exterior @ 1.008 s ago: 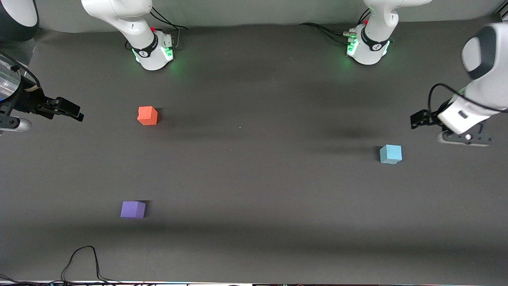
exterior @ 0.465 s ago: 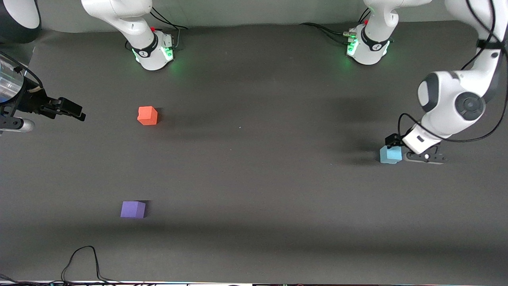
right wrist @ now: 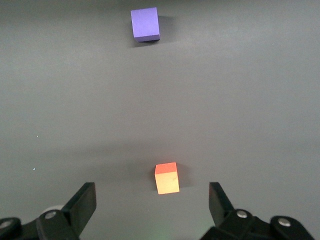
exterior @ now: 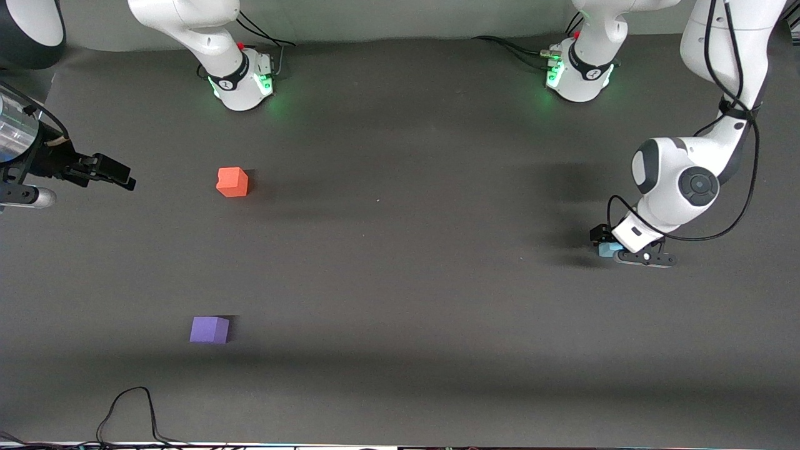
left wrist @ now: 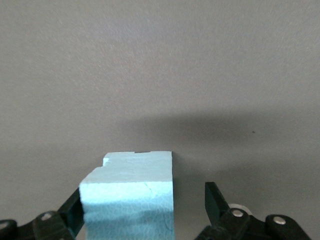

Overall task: Place blue block between orange and purple blocks
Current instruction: 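Reach the left gripper down over the light blue cube, then close the left gripper on the light blue cube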

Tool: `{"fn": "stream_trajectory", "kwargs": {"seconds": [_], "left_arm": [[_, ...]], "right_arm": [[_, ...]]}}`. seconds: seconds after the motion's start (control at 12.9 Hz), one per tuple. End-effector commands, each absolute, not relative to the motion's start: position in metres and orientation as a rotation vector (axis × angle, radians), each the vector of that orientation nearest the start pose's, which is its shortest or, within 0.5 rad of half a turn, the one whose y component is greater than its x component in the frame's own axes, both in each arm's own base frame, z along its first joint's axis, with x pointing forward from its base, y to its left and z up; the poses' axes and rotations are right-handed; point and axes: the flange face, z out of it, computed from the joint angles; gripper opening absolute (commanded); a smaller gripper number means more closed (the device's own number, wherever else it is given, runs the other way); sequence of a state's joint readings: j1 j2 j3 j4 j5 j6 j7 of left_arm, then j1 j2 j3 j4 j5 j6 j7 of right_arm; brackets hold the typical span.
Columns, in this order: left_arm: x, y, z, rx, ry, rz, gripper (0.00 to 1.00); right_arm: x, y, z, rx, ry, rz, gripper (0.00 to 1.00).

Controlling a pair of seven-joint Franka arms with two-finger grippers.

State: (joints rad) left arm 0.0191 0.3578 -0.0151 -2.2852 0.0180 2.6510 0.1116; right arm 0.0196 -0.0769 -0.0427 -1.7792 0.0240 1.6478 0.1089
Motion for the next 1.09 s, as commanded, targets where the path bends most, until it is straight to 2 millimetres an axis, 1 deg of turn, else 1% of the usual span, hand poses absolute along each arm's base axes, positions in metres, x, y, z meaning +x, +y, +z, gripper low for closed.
{"fn": "stream_trajectory", "kwargs": {"seconds": [0.0, 0.08, 0.16, 0.23, 0.31, 0.47, 0.54, 0.62, 0.7, 0.78, 0.93, 1.01], "left_arm": [[0.529, 0.004, 0.198, -3.128, 0.209, -0.014, 1.0], [0.529, 0.005, 0.197, -3.128, 0.209, -0.007, 0.89], [0.528, 0.005, 0.197, -3.128, 0.209, -0.004, 0.63], [0.528, 0.005, 0.197, -3.128, 0.207, -0.004, 0.5], [0.528, 0.005, 0.197, -3.128, 0.207, -0.002, 0.43], [0.53, 0.005, 0.199, -3.128, 0.204, -0.009, 0.42], [0.533, 0.005, 0.206, -3.128, 0.2, -0.021, 0.42], [0.539, 0.005, 0.226, -3.128, 0.199, -0.004, 0.42], [0.546, 0.006, 0.252, -3.128, 0.193, 0.044, 0.42], [0.556, 0.004, 0.285, -3.126, 0.192, 0.094, 0.42], [0.576, -0.015, 0.347, -3.121, 0.199, 0.173, 0.42], [0.583, -0.04, 0.375, -3.114, 0.182, 0.217, 0.42]], "right_arm": [[0.528, -0.009, 0.576, -3.109, 0.216, 0.083, 1.0], [0.528, -0.009, 0.578, -3.111, 0.216, 0.078, 1.0], [0.527, -0.009, 0.578, -3.109, 0.216, 0.081, 1.0], [0.526, -0.01, 0.579, -3.109, 0.216, 0.078, 1.0], [0.526, -0.011, 0.58, -3.109, 0.218, 0.076, 1.0], [0.526, -0.013, 0.581, -3.109, 0.225, 0.074, 1.0], [0.526, -0.014, 0.581, -3.109, 0.227, 0.069, 1.0], [0.526, -0.015, 0.582, -3.109, 0.23, 0.062, 1.0], [0.526, -0.017, 0.584, -3.108, 0.234, 0.052, 1.0], [0.526, -0.017, 0.585, -3.107, 0.237, 0.047, 1.0], [0.528, -0.018, 0.583, -3.107, 0.239, 0.042, 1.0], [0.528, -0.018, 0.583, -3.109, 0.237, 0.04, 1.0]]}}
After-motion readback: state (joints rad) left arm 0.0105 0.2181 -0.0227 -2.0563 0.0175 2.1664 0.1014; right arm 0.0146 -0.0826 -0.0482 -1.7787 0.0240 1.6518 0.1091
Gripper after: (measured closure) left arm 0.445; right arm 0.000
